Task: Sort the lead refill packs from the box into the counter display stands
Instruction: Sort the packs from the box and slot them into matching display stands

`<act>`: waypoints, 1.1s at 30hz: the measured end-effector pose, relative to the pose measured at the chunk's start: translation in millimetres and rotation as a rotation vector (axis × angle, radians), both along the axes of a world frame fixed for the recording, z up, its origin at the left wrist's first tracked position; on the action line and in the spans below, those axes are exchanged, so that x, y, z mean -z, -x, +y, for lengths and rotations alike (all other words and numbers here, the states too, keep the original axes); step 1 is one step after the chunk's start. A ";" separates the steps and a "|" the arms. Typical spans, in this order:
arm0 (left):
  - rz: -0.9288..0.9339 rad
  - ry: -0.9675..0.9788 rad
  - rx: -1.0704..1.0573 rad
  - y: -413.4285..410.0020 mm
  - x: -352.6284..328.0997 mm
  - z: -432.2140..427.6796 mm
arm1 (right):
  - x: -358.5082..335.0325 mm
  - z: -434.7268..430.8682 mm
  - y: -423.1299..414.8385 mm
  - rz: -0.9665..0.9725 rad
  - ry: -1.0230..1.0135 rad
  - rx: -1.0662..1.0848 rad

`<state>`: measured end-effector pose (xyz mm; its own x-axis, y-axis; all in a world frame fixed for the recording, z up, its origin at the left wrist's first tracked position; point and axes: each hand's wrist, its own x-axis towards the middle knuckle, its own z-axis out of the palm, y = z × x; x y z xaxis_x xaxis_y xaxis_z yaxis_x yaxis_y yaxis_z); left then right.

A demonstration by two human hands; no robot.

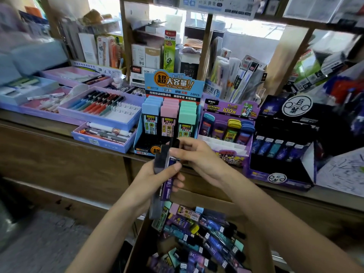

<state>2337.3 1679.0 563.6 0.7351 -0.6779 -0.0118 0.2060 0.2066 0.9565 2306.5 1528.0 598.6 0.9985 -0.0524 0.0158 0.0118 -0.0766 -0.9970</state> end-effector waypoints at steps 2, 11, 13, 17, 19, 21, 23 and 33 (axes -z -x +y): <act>-0.005 0.001 0.017 3.6 -1.4 -6.3 | 0.6 -6.1 6.4 -0.004 -0.082 0.039; -0.084 -0.073 0.021 22.6 -3.9 -46.7 | -25.5 -80.7 49.5 -0.079 -0.170 0.377; -0.142 -0.111 0.016 26.4 -4.3 -55.3 | -36.0 -107.1 66.8 -0.119 -0.073 0.460; -0.132 -0.149 0.030 32.7 -6.1 -73.0 | -57.8 -161.7 102.8 -0.169 0.181 0.571; -0.047 -0.119 0.036 35.8 -7.1 -82.6 | -66.0 -185.5 118.5 -0.142 0.312 0.604; 0.010 -0.087 0.062 38.5 -7.6 -91.8 | -71.3 -205.0 130.8 -0.104 0.458 0.637; 0.034 -0.080 0.101 40.6 -7.3 -99.3 | -72.2 -220.1 139.0 -0.069 0.650 0.684; -0.082 -0.014 0.173 48.3 0.3 -107.4 | -46.5 -253.3 136.4 -0.028 1.085 0.710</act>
